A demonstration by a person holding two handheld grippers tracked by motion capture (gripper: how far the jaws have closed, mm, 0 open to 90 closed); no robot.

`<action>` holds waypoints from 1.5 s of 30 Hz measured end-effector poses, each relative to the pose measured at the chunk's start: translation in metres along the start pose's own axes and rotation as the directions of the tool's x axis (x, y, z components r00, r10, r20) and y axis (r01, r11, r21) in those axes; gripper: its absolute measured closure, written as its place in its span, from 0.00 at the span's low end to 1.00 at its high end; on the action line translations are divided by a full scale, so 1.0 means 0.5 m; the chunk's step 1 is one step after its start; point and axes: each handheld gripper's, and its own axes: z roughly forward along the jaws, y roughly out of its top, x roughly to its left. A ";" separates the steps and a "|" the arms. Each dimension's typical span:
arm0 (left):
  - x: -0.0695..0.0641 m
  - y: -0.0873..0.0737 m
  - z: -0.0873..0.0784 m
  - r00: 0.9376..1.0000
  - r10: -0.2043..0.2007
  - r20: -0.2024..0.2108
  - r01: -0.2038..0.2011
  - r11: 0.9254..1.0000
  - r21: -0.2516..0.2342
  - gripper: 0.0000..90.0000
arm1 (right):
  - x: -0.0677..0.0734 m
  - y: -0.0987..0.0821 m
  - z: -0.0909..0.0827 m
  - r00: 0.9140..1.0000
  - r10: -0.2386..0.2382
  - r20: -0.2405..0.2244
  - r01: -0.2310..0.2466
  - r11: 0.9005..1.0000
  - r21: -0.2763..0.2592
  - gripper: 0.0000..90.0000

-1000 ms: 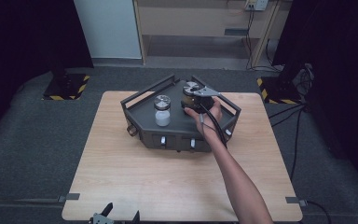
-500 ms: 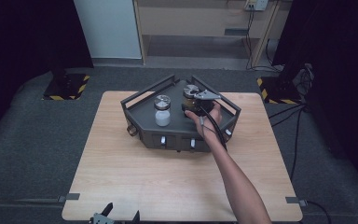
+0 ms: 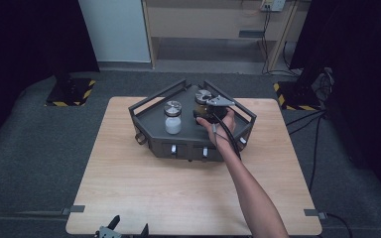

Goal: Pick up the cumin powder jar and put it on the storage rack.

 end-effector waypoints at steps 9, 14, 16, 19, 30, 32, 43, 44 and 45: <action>0.001 0.000 0.000 1.000 0.000 -0.002 0.000 1.000 -0.001 0.04 | 0.005 0.000 0.004 0.999 0.029 0.018 -0.029 0.999 0.015 0.16; 0.001 -0.001 0.001 1.000 -0.001 -0.004 0.001 1.000 -0.001 0.04 | 0.006 -0.003 -0.002 0.999 0.045 0.019 -0.045 0.999 0.012 0.10; 0.002 -0.001 0.002 1.000 -0.004 -0.003 0.004 1.000 0.000 0.04 | 0.006 -0.002 -0.008 0.999 0.049 0.021 -0.049 0.999 0.003 0.09; 0.001 -0.001 0.002 1.000 -0.002 -0.002 0.002 1.000 -0.004 0.04 | 0.004 0.003 -0.016 0.998 0.054 0.010 -0.054 0.999 0.007 0.08; -0.003 -0.002 0.004 1.000 0.007 -0.016 -0.007 1.000 -0.014 0.04 | 0.000 0.013 -0.056 0.997 0.080 -0.007 -0.080 0.997 0.005 0.07; -0.004 -0.002 0.004 1.000 0.006 -0.020 -0.006 1.000 -0.016 0.04 | 0.003 0.013 -0.068 0.998 0.069 -0.005 -0.069 0.998 -0.001 0.07; -0.006 -0.002 0.002 1.000 0.010 -0.027 -0.011 1.000 -0.023 0.04 | 0.017 0.003 -0.151 0.999 0.049 -0.024 -0.050 0.997 -0.058 0.07; -0.006 -0.003 0.002 1.000 0.009 -0.027 -0.010 1.000 -0.025 0.04 | 0.019 0.000 -0.158 0.999 0.048 -0.024 -0.049 0.997 -0.064 0.07; -0.006 -0.003 0.002 1.000 0.007 -0.027 -0.008 1.000 -0.025 0.04 | 0.019 -0.003 -0.166 0.998 0.049 -0.025 -0.051 0.996 -0.067 0.07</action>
